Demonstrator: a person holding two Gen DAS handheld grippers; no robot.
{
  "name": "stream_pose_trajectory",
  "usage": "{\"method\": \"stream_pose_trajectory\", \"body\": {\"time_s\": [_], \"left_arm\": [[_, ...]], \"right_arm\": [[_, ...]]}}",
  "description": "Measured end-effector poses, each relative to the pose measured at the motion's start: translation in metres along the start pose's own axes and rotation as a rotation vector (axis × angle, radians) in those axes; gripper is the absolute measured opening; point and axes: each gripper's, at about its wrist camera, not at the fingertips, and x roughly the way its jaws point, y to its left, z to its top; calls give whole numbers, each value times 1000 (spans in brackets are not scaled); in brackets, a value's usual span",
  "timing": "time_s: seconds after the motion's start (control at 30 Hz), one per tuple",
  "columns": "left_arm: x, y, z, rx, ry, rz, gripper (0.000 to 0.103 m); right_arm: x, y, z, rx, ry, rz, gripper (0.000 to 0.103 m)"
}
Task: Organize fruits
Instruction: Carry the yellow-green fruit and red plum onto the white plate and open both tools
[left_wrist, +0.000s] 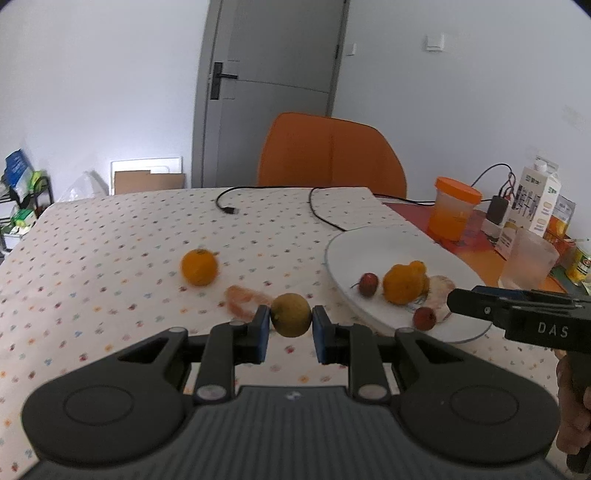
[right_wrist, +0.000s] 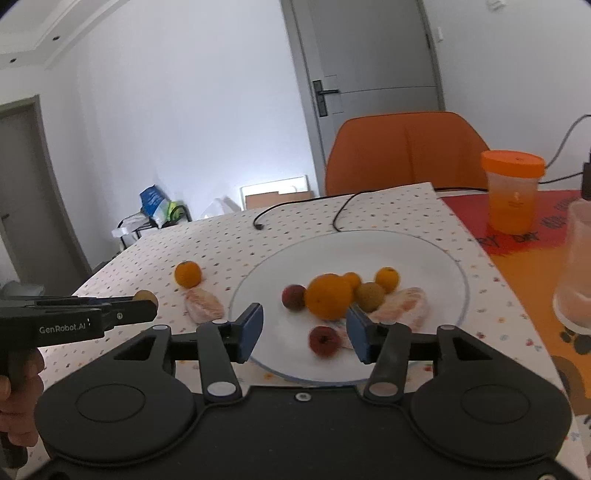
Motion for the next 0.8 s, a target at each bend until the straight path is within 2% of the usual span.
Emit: {"method": "stream_pose_trajectory", "body": {"time_s": [0.57, 0.8], "left_arm": [[26, -52, 17, 102, 3, -77, 23], [38, -65, 23, 123, 11, -82, 23]], "right_arm": [[-18, -34, -3, 65, -40, -41, 51], [-23, -42, -4, 78, -49, -45, 51]]}}
